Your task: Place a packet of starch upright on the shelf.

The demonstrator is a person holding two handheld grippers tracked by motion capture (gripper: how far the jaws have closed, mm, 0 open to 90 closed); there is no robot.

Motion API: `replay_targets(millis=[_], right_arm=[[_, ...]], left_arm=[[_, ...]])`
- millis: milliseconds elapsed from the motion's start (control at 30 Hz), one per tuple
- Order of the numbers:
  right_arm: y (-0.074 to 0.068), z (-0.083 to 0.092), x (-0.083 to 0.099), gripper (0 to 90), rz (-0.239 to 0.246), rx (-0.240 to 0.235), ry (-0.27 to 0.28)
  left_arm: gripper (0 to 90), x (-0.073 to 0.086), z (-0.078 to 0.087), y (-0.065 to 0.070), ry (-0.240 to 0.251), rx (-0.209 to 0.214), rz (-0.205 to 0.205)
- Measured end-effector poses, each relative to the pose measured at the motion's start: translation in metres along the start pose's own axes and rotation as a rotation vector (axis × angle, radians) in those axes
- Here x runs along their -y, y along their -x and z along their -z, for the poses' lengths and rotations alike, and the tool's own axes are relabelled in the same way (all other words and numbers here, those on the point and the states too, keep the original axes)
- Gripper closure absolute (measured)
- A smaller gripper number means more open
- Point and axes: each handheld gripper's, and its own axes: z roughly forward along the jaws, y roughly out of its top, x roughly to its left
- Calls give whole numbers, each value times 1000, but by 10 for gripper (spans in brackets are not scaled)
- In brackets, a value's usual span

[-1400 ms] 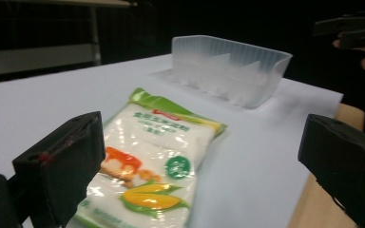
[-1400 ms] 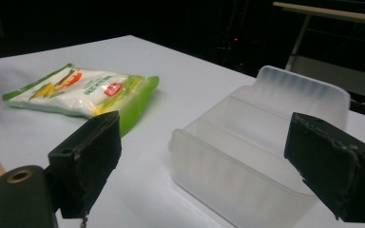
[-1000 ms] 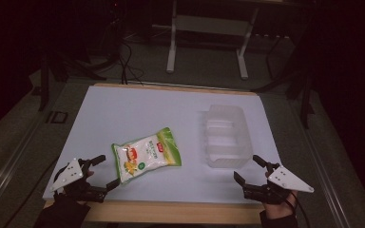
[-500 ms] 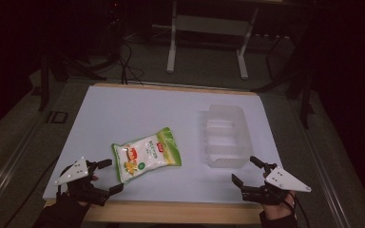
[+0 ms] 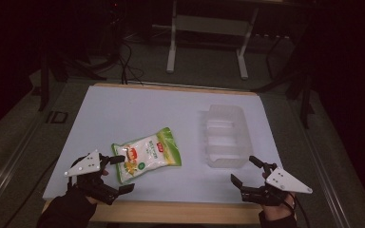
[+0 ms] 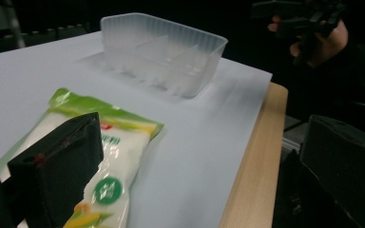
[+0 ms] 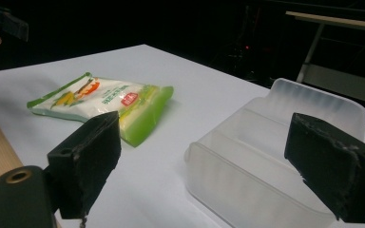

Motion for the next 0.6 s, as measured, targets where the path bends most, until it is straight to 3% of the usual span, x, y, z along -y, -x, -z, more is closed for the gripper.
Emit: replay_targets(millis=[100,200,367,600], right_arm=[[0,0,-1,116,-8,5,2],[0,1,-1,116,-10,5,4],[-2,-1,0,116,-5,-8,-5],[-3,-1,-1,116,8,-2,-5]], left_arm=[[9,-12,-4,1,-26,5,-23],[9,-15,-5,0,-30,1,-27],[9,-30,-18,-12,-97,18,-33],[9,-36,-32,-24,-132,10,-30]])
